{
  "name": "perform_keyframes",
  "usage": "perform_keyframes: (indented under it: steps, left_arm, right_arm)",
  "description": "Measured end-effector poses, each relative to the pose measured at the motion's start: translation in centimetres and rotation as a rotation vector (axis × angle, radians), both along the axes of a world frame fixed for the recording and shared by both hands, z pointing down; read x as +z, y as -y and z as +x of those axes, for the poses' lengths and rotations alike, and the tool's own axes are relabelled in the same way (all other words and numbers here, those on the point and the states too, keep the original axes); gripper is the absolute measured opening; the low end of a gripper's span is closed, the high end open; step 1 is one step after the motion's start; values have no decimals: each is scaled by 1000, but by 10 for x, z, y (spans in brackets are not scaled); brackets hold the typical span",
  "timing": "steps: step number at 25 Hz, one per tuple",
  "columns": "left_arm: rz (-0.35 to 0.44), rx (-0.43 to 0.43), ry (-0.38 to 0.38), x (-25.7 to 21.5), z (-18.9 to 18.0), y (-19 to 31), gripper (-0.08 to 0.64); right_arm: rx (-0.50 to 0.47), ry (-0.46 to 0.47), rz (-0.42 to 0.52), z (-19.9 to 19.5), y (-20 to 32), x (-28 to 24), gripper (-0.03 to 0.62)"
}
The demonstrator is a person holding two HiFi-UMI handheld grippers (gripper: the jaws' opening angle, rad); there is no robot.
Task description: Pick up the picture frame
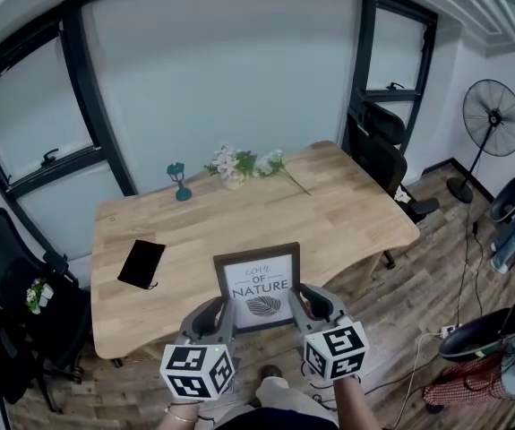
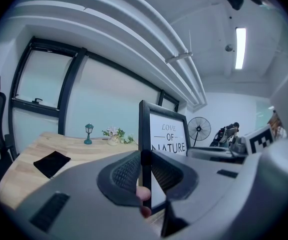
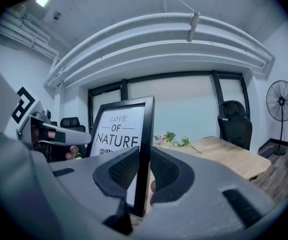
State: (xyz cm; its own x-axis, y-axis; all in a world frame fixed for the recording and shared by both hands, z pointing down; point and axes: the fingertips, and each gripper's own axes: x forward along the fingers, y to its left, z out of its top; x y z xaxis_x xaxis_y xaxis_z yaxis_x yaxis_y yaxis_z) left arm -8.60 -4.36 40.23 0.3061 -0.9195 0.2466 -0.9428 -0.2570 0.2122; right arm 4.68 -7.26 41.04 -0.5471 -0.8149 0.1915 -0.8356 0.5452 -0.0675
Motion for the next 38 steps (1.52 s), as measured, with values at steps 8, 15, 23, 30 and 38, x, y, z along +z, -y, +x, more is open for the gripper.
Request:
perform_keyframes:
  steps: [8,15,23,30,38]
  left_arm:
    - [4,4,-8,-2,0,-13,60]
    - [2,10,-20,0,-2,-30,60]
    - [6,18,-23,-4,-7,-49,60]
    - [13,31,-33,-4,-9,-64,60]
    - [15,32,-45,-5,-13,-80,60]
  right_arm:
    - [-2,-7,9,0,-13,-2,69]
    - [-1,-20,21,-2,-32,-4,69]
    - [7,-34,36,-7,-49,-10,69]
    - [16,-44,46,-9,-66,-12,69]
    - [18,-60,62,-13,-82,-15,69]
